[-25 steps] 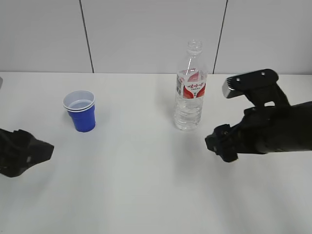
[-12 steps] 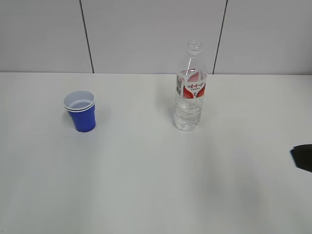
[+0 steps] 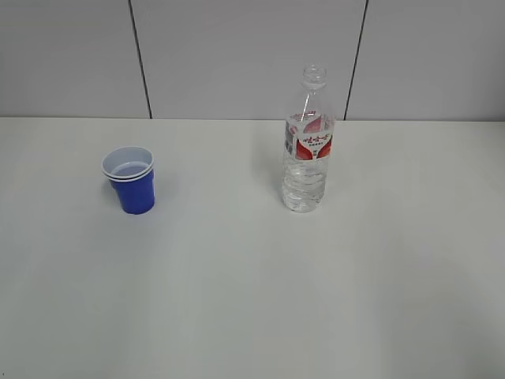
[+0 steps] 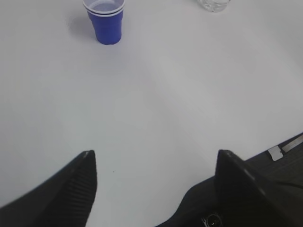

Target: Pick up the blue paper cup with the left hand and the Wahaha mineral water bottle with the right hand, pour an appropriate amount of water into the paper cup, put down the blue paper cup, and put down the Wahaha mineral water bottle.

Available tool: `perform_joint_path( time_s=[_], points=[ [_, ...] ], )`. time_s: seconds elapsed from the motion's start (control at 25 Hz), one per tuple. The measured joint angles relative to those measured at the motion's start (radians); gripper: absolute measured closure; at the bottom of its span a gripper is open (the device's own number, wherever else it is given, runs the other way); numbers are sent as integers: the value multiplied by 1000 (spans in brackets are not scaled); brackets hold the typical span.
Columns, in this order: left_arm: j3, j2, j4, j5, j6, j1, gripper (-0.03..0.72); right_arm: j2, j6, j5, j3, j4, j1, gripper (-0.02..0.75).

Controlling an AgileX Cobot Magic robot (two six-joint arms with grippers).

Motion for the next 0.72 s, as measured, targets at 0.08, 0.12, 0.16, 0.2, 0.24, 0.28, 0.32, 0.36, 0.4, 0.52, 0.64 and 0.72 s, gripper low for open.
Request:
perform_joint_path(
  time_s=[0.08, 0.12, 0.16, 0.2, 0.24, 0.28, 0.32, 0.36, 0.4, 0.52, 0.64, 0.72],
  points=[
    [30, -24, 11, 5, 0, 0, 102, -70, 4, 9, 44, -25, 0, 141],
    [40, -29, 11, 12, 0, 0, 102, -99, 5, 19, 63, -33, 0, 141],
    [42, -29, 13, 14, 0, 0, 102, -118, 8, 34, 71, -41, 0, 141],
    [43, -31, 15, 14, 0, 0, 102, -130, 14, 42, 78, -51, 0, 141],
    [43, -31, 15, 14, 0, 0, 102, -136, 17, 51, 85, -57, 0, 141],
    [43, -31, 15, 14, 0, 0, 102, -137, 19, 60, 90, -63, 0, 141],
    [43, -31, 20, 15, 0, 0, 102, -137, 19, 67, 98, -66, 0, 141],
    [43, -31, 27, 17, 0, 0, 102, -139, 19, 74, 101, -66, 0, 141],
    [43, -31, 39, 22, 0, 0, 102, -139, 19, 76, 102, -66, 0, 141],
    [49, -31, 87, 34, 0, 0, 102, -139, 20, 78, 102, -66, 0, 141],
    [49, -31, 98, 34, 0, 0, 102, -139, 21, 78, 102, -66, 0, 143],
    [49, -31, 99, 36, 0, 0, 102, -139, 22, 78, 102, -66, 0, 143]
  ],
)
